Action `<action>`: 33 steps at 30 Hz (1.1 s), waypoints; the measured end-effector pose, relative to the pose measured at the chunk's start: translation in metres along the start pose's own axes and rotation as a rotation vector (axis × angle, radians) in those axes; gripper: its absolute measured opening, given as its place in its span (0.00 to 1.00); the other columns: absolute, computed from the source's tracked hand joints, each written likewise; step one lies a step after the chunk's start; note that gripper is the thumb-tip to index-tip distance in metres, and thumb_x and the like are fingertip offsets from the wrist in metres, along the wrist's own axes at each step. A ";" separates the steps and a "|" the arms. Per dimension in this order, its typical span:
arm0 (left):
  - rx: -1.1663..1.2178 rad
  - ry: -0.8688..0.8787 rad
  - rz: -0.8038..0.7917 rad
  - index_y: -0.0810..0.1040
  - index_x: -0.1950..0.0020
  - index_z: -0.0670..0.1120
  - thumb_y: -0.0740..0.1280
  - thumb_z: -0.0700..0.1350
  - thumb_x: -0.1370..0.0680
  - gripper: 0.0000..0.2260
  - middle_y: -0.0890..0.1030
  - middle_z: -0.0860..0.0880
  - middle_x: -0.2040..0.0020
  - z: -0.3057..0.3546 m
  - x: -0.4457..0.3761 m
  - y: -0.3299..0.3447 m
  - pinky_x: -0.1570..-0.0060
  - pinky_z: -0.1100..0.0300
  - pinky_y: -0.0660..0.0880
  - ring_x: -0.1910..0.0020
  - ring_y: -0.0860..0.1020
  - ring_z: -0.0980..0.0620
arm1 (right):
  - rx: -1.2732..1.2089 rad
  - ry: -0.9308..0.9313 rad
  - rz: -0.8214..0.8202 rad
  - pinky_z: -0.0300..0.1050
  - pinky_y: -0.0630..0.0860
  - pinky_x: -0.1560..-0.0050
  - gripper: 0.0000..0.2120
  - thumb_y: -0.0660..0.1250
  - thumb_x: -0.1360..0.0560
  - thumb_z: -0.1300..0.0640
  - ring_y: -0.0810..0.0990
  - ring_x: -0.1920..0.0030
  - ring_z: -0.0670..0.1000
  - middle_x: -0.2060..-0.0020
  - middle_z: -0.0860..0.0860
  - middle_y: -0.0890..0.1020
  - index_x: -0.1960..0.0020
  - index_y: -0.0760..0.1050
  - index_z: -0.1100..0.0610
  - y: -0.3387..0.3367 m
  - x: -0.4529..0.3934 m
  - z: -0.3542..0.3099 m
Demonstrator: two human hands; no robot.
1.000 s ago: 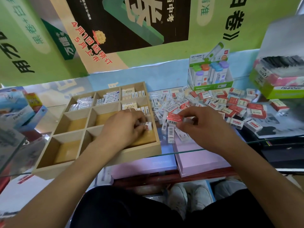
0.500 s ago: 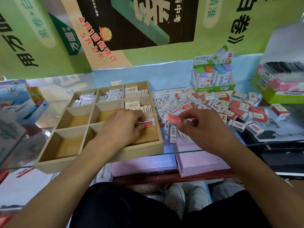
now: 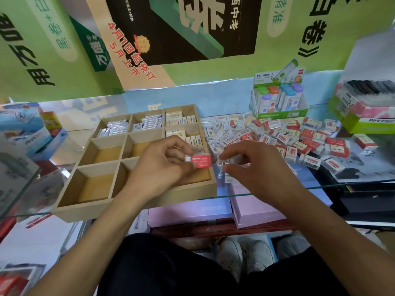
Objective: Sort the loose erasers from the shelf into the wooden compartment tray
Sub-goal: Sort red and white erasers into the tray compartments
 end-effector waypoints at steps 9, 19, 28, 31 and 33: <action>-0.533 0.165 -0.028 0.80 0.61 0.52 0.77 0.44 0.33 0.08 0.81 0.58 0.64 -0.009 -0.007 -0.006 0.56 0.66 0.75 0.60 0.78 0.63 | 0.047 0.071 0.011 0.25 0.72 0.61 0.08 0.72 0.27 0.58 0.80 0.61 0.40 0.62 0.41 0.80 0.48 0.82 0.51 -0.008 -0.001 0.009; -0.431 0.293 0.028 0.80 0.49 0.56 0.73 0.38 0.30 0.15 0.81 0.58 0.58 -0.003 -0.003 -0.012 0.60 0.64 0.72 0.62 0.76 0.59 | 0.048 0.076 0.039 0.27 0.70 0.59 0.07 0.73 0.27 0.57 0.80 0.59 0.41 0.62 0.41 0.80 0.49 0.83 0.52 -0.017 0.000 0.013; -0.577 0.372 0.025 0.84 0.50 0.51 0.73 0.39 0.29 0.11 0.78 0.59 0.59 0.007 -0.008 -0.016 0.59 0.77 0.66 0.61 0.74 0.69 | 0.044 0.084 0.027 0.30 0.73 0.57 0.08 0.72 0.27 0.56 0.81 0.57 0.42 0.59 0.45 0.82 0.48 0.82 0.52 -0.019 0.001 0.014; -0.634 0.359 -0.006 0.83 0.46 0.49 0.74 0.39 0.28 0.13 0.79 0.57 0.58 0.004 -0.010 -0.012 0.56 0.78 0.66 0.60 0.77 0.66 | 0.055 0.083 0.023 0.32 0.74 0.56 0.08 0.72 0.27 0.56 0.81 0.57 0.43 0.59 0.45 0.82 0.48 0.82 0.52 -0.019 0.001 0.015; -0.655 0.355 -0.012 0.81 0.44 0.47 0.74 0.38 0.29 0.14 0.83 0.53 0.55 0.002 -0.011 -0.008 0.50 0.69 0.71 0.54 0.81 0.57 | 0.050 0.084 0.024 0.33 0.74 0.56 0.08 0.73 0.27 0.56 0.81 0.57 0.43 0.59 0.44 0.82 0.48 0.82 0.52 -0.020 0.001 0.015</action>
Point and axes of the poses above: each hand's wrist, its own x-axis away from the middle knuckle, its own y-axis out of the palm, z = x × y, the point moved 7 cm from there along -x, towards the middle knuckle
